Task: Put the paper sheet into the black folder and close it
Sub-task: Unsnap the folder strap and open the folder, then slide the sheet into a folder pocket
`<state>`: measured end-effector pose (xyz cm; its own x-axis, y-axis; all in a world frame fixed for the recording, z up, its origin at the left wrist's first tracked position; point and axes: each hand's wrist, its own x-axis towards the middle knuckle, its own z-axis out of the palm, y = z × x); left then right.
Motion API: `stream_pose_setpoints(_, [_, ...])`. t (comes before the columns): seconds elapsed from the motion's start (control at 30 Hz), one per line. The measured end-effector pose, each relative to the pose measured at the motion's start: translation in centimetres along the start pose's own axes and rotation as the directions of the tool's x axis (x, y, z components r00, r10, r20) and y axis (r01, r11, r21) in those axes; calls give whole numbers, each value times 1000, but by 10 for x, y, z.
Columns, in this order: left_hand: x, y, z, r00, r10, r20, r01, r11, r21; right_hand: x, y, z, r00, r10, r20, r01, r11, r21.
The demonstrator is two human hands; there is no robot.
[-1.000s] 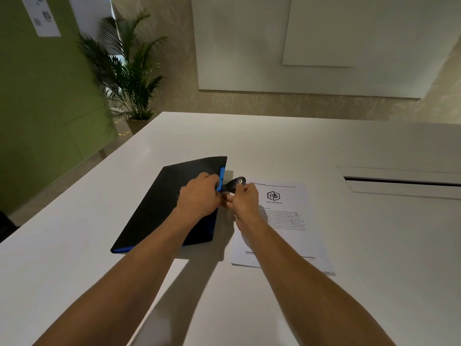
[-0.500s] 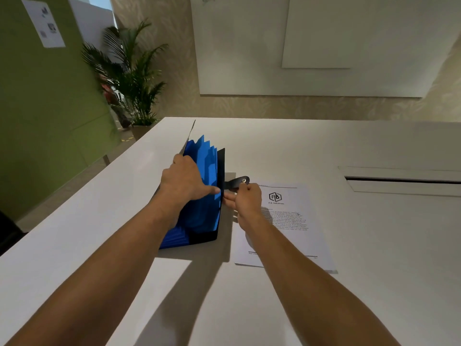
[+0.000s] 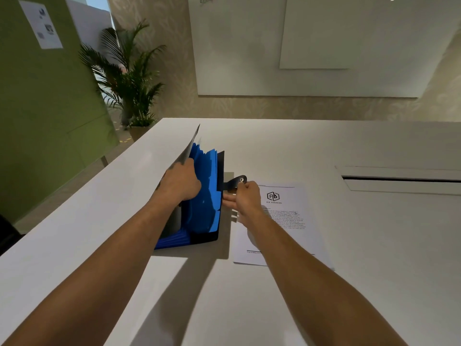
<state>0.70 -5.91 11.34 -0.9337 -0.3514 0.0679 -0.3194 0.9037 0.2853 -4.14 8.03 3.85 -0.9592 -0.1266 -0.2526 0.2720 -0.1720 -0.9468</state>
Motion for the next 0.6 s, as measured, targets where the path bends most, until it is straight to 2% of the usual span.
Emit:
stream_pose_setpoints(0.17, [-4,4,11,995,79,65,-82,996,34,-4,-3,-5,998,-18,66,24,995,-95])
stream_pose_setpoints(0.27, [-5,13,19,994,56,90,-65,993,94,-9,-1,-12,996,-6,89,26,974,-225])
stream_pose_setpoints(0.37, [-7,19,34,994,7,107,-14,997,74,-13,-1,-22,993,21,119,17,951,-309])
stream_pose_setpoints(0.6, [-11,26,62,973,16,230,-23,999,28,-13,-23,-61,989,-135,56,141,783,-606])
